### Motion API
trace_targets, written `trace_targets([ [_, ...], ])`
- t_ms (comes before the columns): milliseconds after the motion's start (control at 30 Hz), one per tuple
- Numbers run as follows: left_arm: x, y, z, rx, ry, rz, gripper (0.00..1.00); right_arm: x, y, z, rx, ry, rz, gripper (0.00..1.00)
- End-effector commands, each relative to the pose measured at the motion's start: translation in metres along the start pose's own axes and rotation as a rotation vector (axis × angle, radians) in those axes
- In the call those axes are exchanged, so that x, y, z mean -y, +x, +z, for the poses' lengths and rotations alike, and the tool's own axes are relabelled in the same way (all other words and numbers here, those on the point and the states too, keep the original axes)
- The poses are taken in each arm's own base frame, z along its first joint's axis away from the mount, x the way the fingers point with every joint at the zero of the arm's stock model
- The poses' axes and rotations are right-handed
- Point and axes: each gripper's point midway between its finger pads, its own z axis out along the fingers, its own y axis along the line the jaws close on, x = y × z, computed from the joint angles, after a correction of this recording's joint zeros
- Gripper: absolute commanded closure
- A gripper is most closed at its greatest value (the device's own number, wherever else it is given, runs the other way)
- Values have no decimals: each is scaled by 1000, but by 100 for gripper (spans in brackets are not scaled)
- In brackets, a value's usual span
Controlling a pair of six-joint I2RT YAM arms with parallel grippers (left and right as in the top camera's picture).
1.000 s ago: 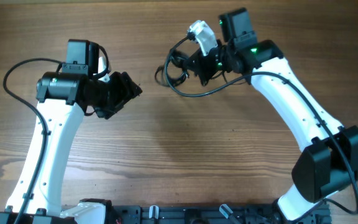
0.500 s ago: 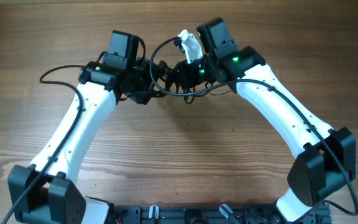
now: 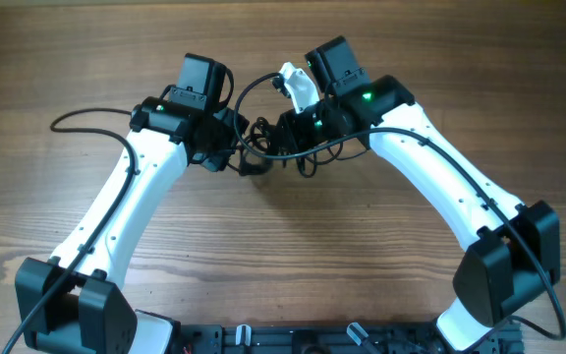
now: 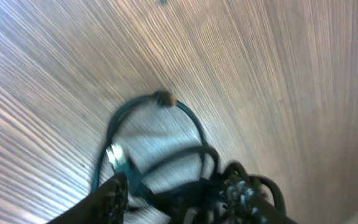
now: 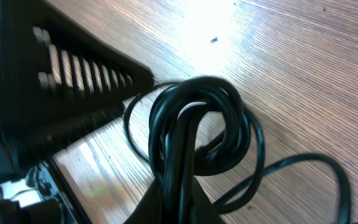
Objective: Untangle cables
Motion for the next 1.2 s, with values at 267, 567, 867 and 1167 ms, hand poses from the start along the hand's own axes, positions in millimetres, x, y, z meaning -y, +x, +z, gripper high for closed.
trace_targets([
  [267,7,-35,2,86,24,460,29,-45,12,-24,7,-366,-352,96],
  [567,1,-22,-6,-132,161,696,43,-12,-15,-54,133,-395,-263,96],
  [867,-4,0,-9,-245,161,534,38,6,-29,-54,157,-320,-145,96],
  [1167,4,21,-41,-23,107,610,32,14,-30,-52,149,-275,-105,96],
])
